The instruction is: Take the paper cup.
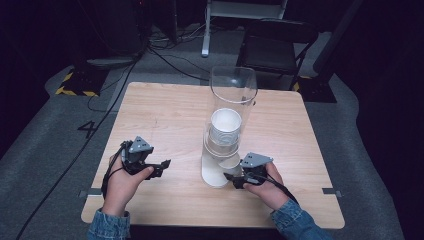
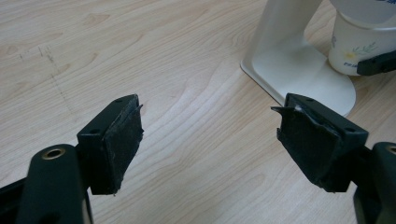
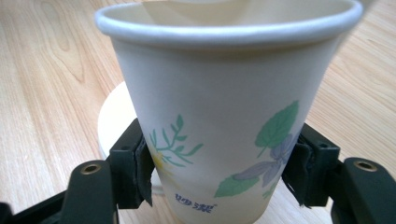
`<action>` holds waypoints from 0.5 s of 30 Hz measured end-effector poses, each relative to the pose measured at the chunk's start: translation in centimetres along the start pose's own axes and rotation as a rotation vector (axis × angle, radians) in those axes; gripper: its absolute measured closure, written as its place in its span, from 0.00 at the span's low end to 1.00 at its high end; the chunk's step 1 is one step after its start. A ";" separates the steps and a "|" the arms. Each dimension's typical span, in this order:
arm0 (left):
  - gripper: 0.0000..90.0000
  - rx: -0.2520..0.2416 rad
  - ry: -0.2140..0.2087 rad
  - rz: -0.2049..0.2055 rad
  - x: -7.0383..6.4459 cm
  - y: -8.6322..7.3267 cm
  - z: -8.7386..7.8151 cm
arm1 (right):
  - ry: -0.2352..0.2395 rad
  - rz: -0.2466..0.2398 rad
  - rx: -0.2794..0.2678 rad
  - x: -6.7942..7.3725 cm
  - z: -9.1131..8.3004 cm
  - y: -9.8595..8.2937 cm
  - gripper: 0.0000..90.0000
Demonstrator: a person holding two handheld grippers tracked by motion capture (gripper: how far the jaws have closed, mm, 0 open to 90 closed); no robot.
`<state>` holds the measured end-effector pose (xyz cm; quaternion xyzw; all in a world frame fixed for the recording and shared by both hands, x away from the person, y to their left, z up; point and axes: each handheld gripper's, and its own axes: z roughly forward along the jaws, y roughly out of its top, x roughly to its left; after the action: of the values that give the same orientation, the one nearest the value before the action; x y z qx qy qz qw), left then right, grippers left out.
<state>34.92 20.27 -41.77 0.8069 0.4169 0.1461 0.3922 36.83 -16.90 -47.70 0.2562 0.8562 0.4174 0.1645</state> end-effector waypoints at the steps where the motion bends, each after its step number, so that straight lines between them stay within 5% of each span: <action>1: 0.24 0.002 -0.001 0.004 0.0 0.1 0.1 | -0.005 0.005 0.000 -0.3 -0.4 -0.1 0.39; 15: 0.23 0.009 -0.012 0.002 -0.2 0.3 0.9 | -0.075 0.062 -0.018 -3.0 -3.9 -0.3 0.39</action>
<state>35.50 19.55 -42.08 0.8100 0.4143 0.1397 0.3908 37.28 -21.19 -45.39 0.2964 0.8375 0.4199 0.1856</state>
